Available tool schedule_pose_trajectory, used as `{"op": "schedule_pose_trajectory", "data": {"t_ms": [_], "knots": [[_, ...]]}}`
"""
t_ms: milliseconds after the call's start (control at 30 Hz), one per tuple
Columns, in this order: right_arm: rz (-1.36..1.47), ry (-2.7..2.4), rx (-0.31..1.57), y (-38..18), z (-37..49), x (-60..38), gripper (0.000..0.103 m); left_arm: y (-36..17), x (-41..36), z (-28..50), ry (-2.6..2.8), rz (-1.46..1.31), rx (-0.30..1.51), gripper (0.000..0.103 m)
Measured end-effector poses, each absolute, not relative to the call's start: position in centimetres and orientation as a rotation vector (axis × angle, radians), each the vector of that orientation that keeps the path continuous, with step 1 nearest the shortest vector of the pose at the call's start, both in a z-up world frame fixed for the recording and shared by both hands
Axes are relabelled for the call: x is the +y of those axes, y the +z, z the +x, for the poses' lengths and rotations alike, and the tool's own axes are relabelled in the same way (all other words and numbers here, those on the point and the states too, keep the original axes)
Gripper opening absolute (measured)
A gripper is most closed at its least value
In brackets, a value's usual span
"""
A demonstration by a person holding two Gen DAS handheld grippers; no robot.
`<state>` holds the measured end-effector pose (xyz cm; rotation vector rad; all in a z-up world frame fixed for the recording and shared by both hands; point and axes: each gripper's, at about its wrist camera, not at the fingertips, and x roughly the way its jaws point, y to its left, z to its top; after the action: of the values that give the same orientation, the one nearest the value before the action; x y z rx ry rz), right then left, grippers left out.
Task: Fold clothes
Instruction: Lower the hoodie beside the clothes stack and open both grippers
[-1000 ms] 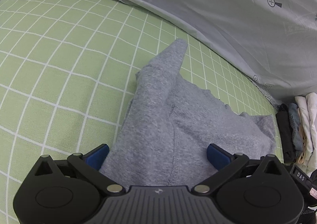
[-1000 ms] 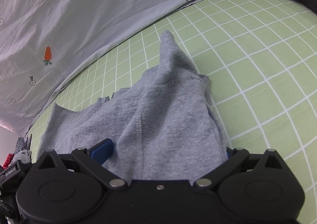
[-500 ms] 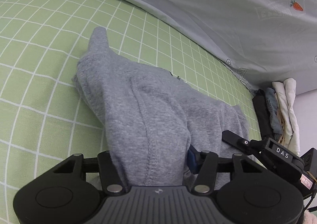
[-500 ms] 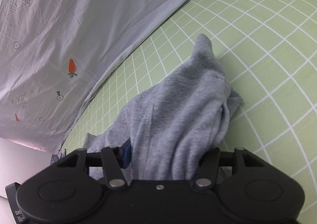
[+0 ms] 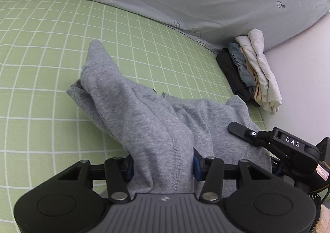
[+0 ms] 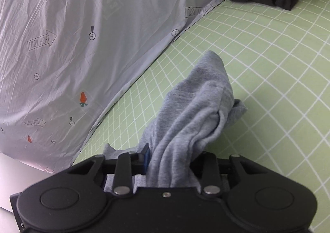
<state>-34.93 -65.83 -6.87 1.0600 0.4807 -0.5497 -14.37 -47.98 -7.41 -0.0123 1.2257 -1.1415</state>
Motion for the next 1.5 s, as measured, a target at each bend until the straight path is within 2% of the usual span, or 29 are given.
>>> {"op": "schedule_pose_trajectory", "data": {"t_ms": [200, 333, 533, 667, 733, 767, 833, 900, 933, 1000, 1133, 1267, 1367, 1500], "knots": [[1.086, -0.558, 0.454, -8.4, -44.8, -73.7, 0.032, -8.2, -56.9, -25.2, -1.163, 0.012, 1.182, 0.051], [1.049, -0.547, 0.521, -7.9, -51.3, -82.0, 0.032, -9.0, -65.0, -33.1, -1.162, -0.021, 1.211, 0.051], [0.746, -0.629, 0.68, -6.1, -59.0, -94.6, 0.032, -10.7, -78.1, -41.3, -1.24, -0.007, 1.24, 0.051], [0.514, -0.678, 0.778, -6.3, -60.3, -100.0, 0.033, -11.8, -83.3, -42.7, -1.236, 0.006, 1.23, 0.055], [0.405, -0.719, 0.83, -6.8, -60.5, -101.9, 0.039, -11.9, -84.1, -42.6, -1.184, 0.055, 1.245, 0.06], [0.361, -0.736, 0.831, -6.9, -60.5, -102.3, 0.048, -11.8, -83.9, -42.2, -1.146, 0.078, 1.256, 0.065], [0.307, -0.755, 0.82, -6.9, -60.9, -102.9, 0.053, -11.3, -82.7, -41.2, -1.06, 0.102, 1.261, 0.07], [0.261, -0.783, 0.788, -6.5, -61.5, -102.7, 0.07, -10.8, -81.5, -40.5, -0.993, 0.114, 1.246, 0.076], [0.23, -0.806, 0.767, -6.3, -61.7, -102.4, 0.074, -10.5, -81.2, -40.5, -0.967, 0.131, 1.23, 0.078], [0.146, -0.855, 0.725, -5.9, -61.9, -101.2, 0.088, -9.8, -81.2, -40.6, -0.926, 0.172, 1.189, 0.082], [0.074, -0.771, 0.678, -6.1, -61.5, -99.6, 0.089, -9.3, -82.0, -41.2, -0.874, 0.235, 1.145, 0.086], [0.269, -0.713, 0.751, -9.5, -60.3, -101.7, 0.087, -10.7, -82.2, -40.1, -0.83, 0.199, 1.211, 0.096], [0.456, -0.721, 0.74, -11.7, -60.8, -104.2, 0.093, -11.6, -81.8, -39.7, -0.82, 0.183, 1.231, 0.103], [0.463, -0.722, 0.765, -11.6, -60.5, -104.8, 0.098, -11.5, -81.9, -40.2, -0.823, 0.218, 1.202, 0.103]]}}
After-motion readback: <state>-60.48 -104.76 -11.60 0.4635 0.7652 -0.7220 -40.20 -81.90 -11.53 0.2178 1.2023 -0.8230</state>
